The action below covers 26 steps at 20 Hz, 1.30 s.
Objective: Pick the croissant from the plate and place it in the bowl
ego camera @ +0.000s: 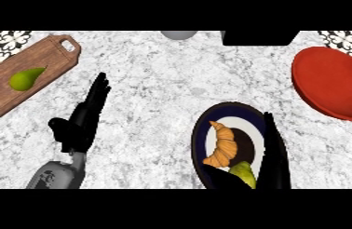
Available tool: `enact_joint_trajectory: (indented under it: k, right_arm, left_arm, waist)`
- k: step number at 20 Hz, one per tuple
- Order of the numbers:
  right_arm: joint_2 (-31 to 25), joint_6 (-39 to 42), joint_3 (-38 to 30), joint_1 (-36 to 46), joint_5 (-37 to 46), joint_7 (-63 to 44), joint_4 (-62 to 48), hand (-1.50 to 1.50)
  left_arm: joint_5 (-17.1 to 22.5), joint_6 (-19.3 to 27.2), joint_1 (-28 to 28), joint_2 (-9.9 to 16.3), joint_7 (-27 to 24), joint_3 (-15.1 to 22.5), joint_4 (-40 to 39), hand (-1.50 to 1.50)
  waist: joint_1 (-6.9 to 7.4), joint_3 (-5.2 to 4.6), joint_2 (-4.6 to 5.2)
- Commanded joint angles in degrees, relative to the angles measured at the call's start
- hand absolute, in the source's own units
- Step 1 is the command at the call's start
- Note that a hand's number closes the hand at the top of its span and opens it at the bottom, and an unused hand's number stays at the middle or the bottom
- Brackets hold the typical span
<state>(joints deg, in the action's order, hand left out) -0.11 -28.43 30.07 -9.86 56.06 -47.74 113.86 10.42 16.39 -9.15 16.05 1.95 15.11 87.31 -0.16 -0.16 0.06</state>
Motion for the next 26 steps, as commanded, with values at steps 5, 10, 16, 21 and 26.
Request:
enact_joint_trajectory:
  k: [5, 10, 16, 21, 26]
  right_arm:
    - [0.1, 10.5, -0.6, 5.0, -1.8, -12.2, -0.7, -1.5]
    - [-0.7, 5.8, 4.6, -1.7, -1.7, -7.7, 1.5, -1.5]
    - [-1.0, 1.5, 3.8, -2.0, -6.2, -2.5, 2.6, -1.5]
    - [0.0, -3.7, 4.8, -0.3, -8.5, 0.9, -2.5, -1.5]
    - [0.1, -7.1, 6.1, -3.9, -11.4, 4.0, -3.0, -1.5]
  left_arm:
    - [-2.0, -0.5, -2.5, -1.9, 2.0, -1.4, -0.7, 0.0]
    - [-3.2, -3.4, 3.8, -2.9, -0.4, -2.2, 1.9, 0.0]
    - [-5.4, -2.8, -4.4, -6.0, 1.9, -3.7, -3.9, 0.0]
    - [-7.8, -2.2, 1.4, -7.5, 3.4, -1.5, 3.5, 0.0]
    - [-5.8, -5.9, -1.3, -7.0, 3.4, -6.0, -0.4, 0.0]
  waist:
    - [0.05, 0.16, -0.06]
    - [0.07, 0.16, -0.13]
    - [-0.28, 0.17, -0.08]
    - [0.13, 0.18, -0.09]
    - [-0.06, 0.17, -0.08]
